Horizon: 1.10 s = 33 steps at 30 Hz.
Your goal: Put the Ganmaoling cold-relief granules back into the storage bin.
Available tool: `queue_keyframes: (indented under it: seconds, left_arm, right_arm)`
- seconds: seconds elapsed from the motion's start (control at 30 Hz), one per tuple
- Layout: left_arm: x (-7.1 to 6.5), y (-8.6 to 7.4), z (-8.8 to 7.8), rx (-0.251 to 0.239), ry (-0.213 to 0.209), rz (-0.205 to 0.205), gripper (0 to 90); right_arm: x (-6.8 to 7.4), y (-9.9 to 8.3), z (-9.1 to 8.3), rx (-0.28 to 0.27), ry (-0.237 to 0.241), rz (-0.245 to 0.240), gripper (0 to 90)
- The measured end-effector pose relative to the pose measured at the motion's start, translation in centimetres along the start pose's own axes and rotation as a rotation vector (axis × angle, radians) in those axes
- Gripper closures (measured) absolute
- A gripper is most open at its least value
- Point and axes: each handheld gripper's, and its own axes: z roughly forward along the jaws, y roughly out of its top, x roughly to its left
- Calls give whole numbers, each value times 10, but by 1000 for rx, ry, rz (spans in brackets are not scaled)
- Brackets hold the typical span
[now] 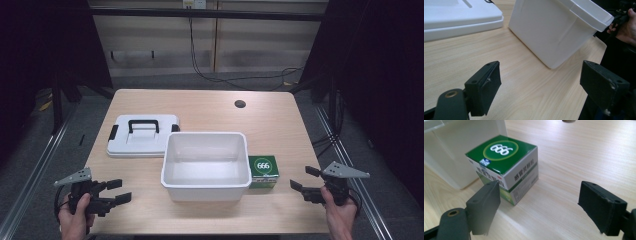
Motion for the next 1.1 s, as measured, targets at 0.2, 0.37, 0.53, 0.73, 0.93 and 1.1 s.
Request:
queue_keyframes:
  seconds: [0.2, 0.37, 0.53, 0.73, 0.93, 1.1]
  left_arm:
    - [1, -1, 1, 6, 18, -7, 170]
    - [0, -1, 0, 1, 18, -11, 170]
    - [0, -1, 2, 16, 12, 0, 170]
    - [-1, -2, 1, 18, 17, 3, 170]
    - [-1, -1, 2, 20, 20, 1, 170]
    - [-1, -1, 1, 20, 19, 2, 170]
  right_arm:
    - [3, 4, -1, -50, 42, 39, 172]
    - [6, 6, 2, -2, 42, 21, 134]
    - [7, 11, 0, -26, 21, -4, 135]
    - [10, 25, 1, -19, 33, -69, 136]
    - [11, 42, 3, -16, 48, -133, 131]
    - [15, 54, 7, 9, 94, -124, 133]
